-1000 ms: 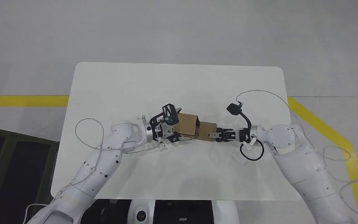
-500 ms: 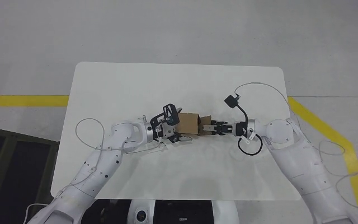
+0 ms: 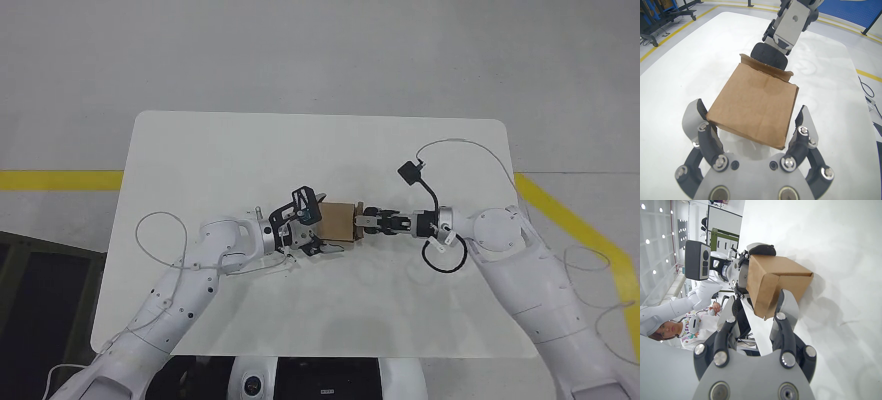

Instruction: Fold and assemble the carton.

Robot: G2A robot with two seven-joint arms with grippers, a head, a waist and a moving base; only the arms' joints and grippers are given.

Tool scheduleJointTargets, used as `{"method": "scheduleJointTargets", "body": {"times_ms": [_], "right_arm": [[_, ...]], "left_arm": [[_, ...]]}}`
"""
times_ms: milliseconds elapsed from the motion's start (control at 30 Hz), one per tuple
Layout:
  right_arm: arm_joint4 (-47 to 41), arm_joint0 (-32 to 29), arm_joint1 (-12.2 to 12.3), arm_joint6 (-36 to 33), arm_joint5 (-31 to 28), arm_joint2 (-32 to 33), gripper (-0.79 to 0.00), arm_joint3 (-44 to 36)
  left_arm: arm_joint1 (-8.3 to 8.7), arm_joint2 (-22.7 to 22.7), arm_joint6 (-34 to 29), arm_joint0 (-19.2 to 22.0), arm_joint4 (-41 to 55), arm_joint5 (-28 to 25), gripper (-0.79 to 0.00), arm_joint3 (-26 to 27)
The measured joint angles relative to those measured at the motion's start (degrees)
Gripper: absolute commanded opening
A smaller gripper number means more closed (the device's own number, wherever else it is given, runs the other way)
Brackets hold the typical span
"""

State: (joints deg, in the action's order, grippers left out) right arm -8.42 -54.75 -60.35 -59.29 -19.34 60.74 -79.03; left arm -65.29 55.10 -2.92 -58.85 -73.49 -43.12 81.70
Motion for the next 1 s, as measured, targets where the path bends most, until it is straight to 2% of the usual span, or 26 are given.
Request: {"method": "scheduleJointTargets", "body": {"times_ms": [233,367,600,1000], "right_arm": [[-0.61,-0.53,-0.09,0.68,-0.05,-0.12,-0.542,2.05],[-1.88,-0.99,-0.22,1.16,-0.4,-0.23,-0.576,2.72],[-3.04,-1.03,-0.45,1.57,-1.07,-0.49,-0.606,3.7],[0.04,-0.14,-0.39,0.01,0.17,-0.96,-0.588,3.7]], "left_arm": [[0.0,0.22,-0.26,-0.17,0.06,-0.15,0.0,-0.01],[0.02,0.33,-0.35,-0.32,-0.02,-0.18,0.0,0.06],[0.05,0.57,-0.64,-0.55,0.0,-0.26,0.0,0.2],[0.04,0.8,-0.67,-0.74,-0.11,-0.39,0.0,0.28]]}}
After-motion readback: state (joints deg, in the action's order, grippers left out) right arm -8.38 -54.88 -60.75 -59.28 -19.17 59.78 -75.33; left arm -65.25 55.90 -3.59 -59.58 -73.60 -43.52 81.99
